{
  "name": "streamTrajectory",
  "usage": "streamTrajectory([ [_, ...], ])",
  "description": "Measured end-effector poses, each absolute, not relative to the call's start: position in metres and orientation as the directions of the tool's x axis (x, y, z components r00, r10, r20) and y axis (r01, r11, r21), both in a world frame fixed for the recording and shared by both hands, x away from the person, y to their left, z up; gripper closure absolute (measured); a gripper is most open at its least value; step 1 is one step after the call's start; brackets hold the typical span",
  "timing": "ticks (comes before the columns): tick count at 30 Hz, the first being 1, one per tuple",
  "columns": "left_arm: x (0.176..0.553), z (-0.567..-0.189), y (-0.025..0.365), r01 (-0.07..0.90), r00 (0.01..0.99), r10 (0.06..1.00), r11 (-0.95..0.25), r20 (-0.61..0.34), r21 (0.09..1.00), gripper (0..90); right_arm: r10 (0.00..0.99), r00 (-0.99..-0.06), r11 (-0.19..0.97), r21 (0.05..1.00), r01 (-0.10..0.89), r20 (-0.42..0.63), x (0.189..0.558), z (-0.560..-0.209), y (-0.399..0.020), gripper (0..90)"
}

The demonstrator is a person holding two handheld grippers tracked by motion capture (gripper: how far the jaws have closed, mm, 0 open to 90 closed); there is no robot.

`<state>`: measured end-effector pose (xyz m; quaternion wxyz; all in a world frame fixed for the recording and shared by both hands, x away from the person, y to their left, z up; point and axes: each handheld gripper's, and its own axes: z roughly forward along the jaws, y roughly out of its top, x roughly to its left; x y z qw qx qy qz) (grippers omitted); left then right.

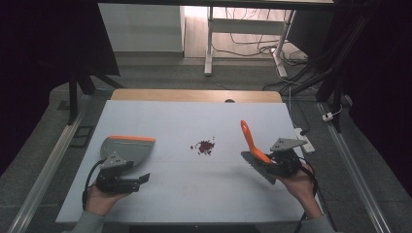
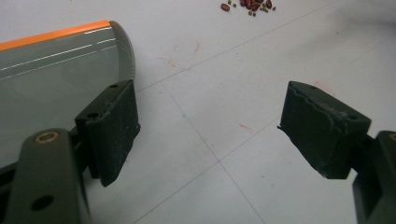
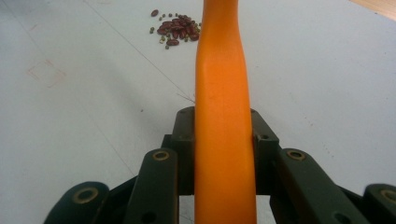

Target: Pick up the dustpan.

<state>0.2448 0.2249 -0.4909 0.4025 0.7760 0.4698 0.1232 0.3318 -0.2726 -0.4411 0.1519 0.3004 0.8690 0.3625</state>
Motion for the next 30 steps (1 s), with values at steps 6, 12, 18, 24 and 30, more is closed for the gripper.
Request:
streamTrajectory([
  [6, 0.2461, -0.4914, 0.2247, 0.641, 0.531, 0.824, -0.239, -0.197, 0.729, 19.5, 0.644, -0.764, 0.551, 0.722, 0.419, -0.049, 0.3321, -0.4411, -0.2736, 70.3],
  [12, 0.2465, -0.4902, 0.2233, 0.645, 0.536, 0.821, -0.247, -0.196, 0.723, 19.3, 0.638, -0.768, 0.556, 0.721, 0.412, -0.053, 0.3312, -0.4404, -0.2712, 70.3],
  [18, 0.2480, -0.4907, 0.2242, 0.658, 0.531, 0.824, -0.253, -0.199, 0.710, 19.3, 0.641, -0.766, 0.554, 0.722, 0.414, -0.052, 0.3309, -0.4396, -0.2719, 70.3],
  [24, 0.2477, -0.4874, 0.2227, 0.656, 0.534, 0.823, -0.257, -0.195, 0.710, 19.1, 0.640, -0.767, 0.554, 0.723, 0.413, -0.052, 0.3307, -0.4391, -0.2727, 70.3],
  [30, 0.2471, -0.4837, 0.2211, 0.649, 0.534, 0.825, -0.262, -0.183, 0.714, 19.1, 0.642, -0.765, 0.552, 0.723, 0.416, -0.050, 0.3310, -0.4386, -0.2733, 70.3],
])
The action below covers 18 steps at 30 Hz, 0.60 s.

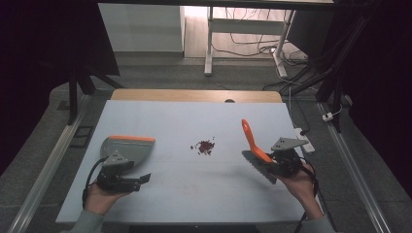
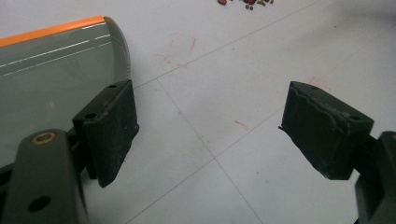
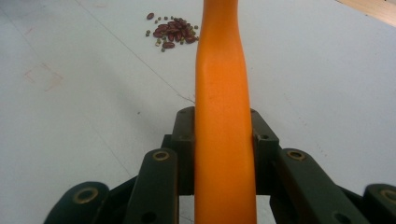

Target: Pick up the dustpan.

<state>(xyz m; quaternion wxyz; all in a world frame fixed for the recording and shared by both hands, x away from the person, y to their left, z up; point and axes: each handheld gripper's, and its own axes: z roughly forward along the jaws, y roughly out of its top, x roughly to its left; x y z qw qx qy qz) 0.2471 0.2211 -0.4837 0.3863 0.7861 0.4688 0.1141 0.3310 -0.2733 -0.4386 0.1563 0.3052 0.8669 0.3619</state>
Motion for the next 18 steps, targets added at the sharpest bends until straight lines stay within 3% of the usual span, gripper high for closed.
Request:
streamTrajectory([
  [18, 0.257, -0.456, 0.208, 0.692, 0.496, 0.855, -0.284, -0.152, 0.664, 19.0, 0.645, -0.763, 0.551, 0.723, 0.418, -0.051, 0.334, -0.440, -0.278, 70.3],
])
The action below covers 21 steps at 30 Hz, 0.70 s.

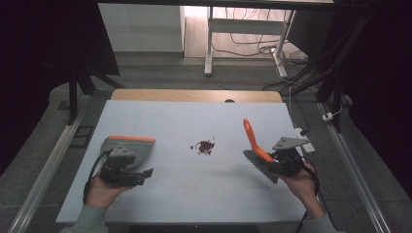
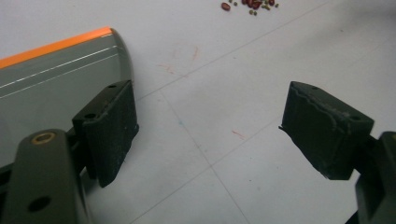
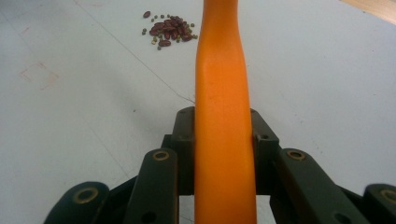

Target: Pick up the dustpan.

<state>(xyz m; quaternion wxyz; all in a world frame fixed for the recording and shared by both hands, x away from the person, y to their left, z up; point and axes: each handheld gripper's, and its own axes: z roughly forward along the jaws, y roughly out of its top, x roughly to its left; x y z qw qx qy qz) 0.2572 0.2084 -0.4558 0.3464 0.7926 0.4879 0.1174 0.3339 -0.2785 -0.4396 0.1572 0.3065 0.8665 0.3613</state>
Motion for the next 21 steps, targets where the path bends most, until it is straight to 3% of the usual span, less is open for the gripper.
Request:
streamTrajectory([
  [21, 0.257, -0.463, 0.262, 0.788, 0.321, 0.928, -0.151, -0.188, 0.597, 19.4, 0.657, -0.751, 0.563, 0.704, 0.433, -0.063, 0.334, -0.443, -0.278, 70.3],
])
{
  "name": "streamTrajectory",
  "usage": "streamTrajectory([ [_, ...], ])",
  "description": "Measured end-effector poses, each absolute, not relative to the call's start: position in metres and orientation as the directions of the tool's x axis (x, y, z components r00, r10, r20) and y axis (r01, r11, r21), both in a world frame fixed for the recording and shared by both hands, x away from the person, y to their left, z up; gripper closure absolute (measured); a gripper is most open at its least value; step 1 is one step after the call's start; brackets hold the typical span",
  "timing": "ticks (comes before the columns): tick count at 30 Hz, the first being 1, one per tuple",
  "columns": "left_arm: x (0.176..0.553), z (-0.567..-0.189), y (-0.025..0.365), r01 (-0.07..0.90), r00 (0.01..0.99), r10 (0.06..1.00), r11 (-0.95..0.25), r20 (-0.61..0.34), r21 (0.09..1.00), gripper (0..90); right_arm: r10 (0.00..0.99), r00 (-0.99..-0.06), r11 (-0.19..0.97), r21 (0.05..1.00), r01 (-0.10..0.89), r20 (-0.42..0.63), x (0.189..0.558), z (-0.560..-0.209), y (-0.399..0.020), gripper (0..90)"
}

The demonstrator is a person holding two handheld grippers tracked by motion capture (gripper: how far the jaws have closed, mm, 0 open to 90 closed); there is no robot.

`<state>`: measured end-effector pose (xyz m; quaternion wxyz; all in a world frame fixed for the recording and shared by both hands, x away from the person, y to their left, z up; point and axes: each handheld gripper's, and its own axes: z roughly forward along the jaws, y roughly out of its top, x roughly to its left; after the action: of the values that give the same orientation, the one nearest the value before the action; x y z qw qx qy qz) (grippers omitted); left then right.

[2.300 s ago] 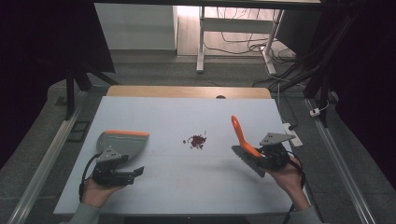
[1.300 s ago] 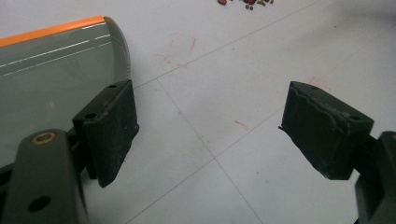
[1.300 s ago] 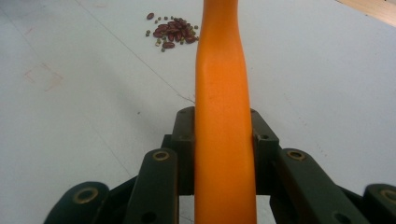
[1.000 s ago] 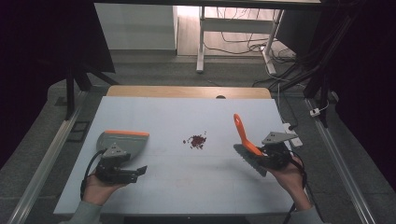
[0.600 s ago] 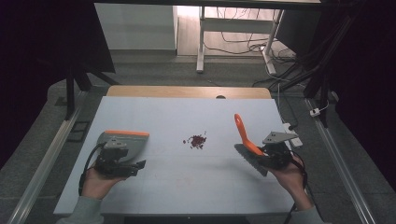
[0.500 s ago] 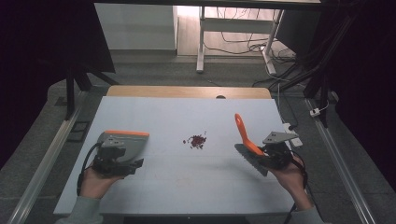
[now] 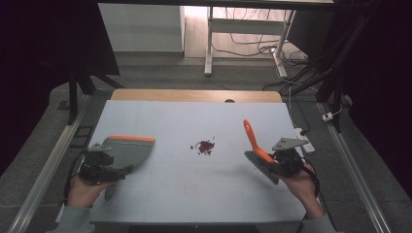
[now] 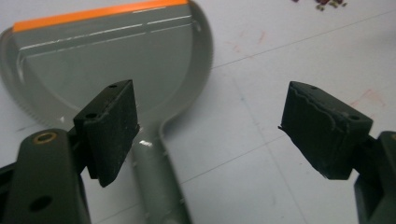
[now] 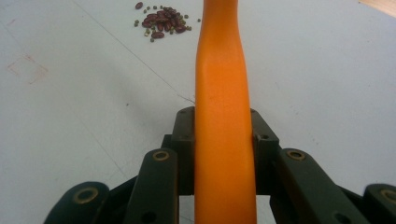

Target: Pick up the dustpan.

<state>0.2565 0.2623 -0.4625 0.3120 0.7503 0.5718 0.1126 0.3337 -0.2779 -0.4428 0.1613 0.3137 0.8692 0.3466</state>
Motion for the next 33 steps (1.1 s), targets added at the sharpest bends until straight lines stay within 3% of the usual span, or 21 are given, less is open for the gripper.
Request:
streamTrajectory([
  [33, 0.272, -0.512, 0.277, 0.903, 0.191, 0.952, -0.074, -0.240, 0.423, 16.0, 0.656, -0.752, 0.575, 0.690, 0.440, -0.068, 0.335, -0.448, -0.274, 70.3],
])
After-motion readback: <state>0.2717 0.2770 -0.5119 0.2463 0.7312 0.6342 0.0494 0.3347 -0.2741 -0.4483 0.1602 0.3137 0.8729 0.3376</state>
